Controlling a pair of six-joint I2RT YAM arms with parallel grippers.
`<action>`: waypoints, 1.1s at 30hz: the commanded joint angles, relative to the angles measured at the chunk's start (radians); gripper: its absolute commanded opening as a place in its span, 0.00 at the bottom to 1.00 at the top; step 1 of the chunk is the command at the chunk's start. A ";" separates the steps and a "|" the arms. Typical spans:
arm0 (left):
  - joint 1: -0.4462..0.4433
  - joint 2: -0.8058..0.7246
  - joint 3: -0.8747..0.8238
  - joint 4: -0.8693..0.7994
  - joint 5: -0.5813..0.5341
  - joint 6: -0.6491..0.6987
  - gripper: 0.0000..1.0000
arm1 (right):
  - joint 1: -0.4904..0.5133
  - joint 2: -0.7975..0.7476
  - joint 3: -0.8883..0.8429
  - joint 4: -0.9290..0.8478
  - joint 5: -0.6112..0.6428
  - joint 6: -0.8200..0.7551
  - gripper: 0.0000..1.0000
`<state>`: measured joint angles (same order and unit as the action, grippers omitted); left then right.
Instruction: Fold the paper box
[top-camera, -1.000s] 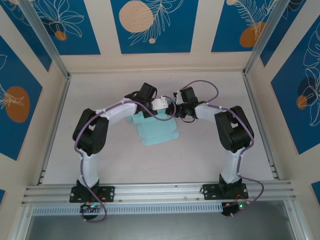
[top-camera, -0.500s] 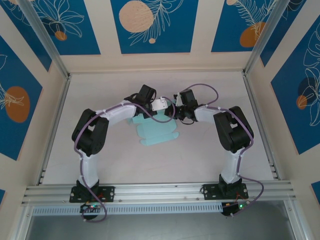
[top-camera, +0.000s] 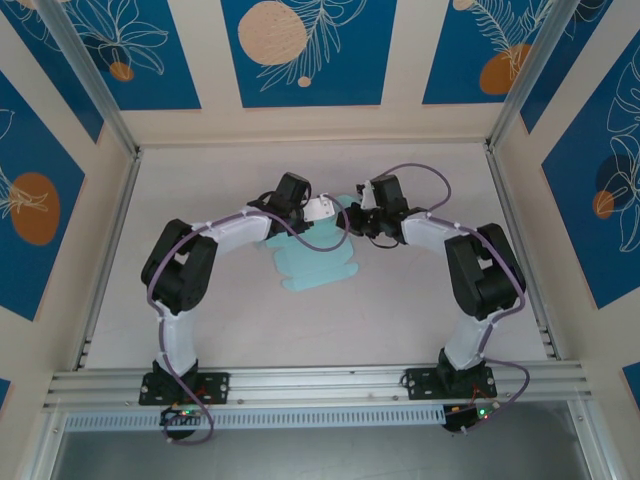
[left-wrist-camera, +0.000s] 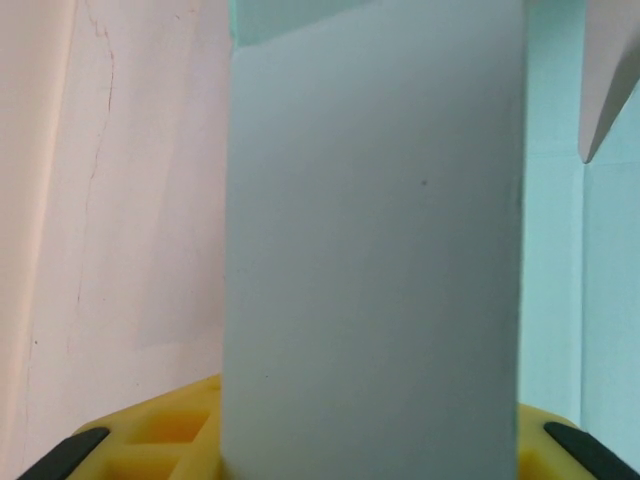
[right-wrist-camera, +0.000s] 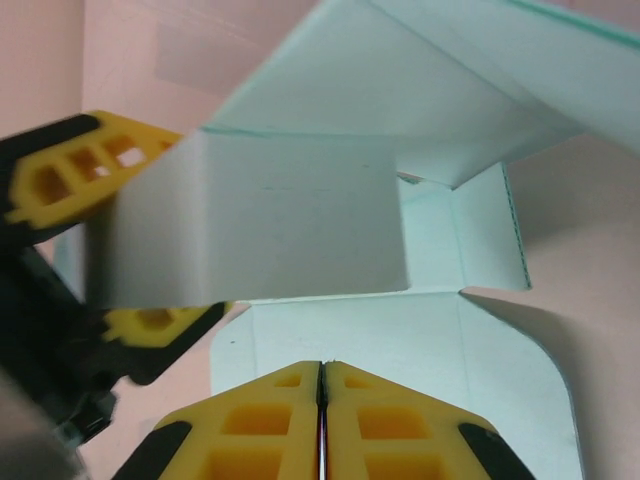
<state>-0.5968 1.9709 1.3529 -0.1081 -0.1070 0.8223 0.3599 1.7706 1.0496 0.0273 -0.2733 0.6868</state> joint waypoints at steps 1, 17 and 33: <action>-0.010 -0.013 -0.024 -0.019 0.007 0.010 0.26 | -0.036 -0.085 -0.023 -0.066 -0.029 -0.048 0.12; -0.022 -0.005 -0.017 -0.009 0.000 0.036 0.26 | -0.352 0.196 0.384 -0.285 -0.387 -0.148 0.29; -0.027 0.022 0.014 -0.026 -0.014 0.044 0.26 | -0.226 0.571 0.748 -0.419 -0.472 -0.174 0.31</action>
<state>-0.6128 1.9709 1.3537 -0.1040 -0.1257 0.8639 0.1184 2.3188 1.7584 -0.3378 -0.6895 0.5472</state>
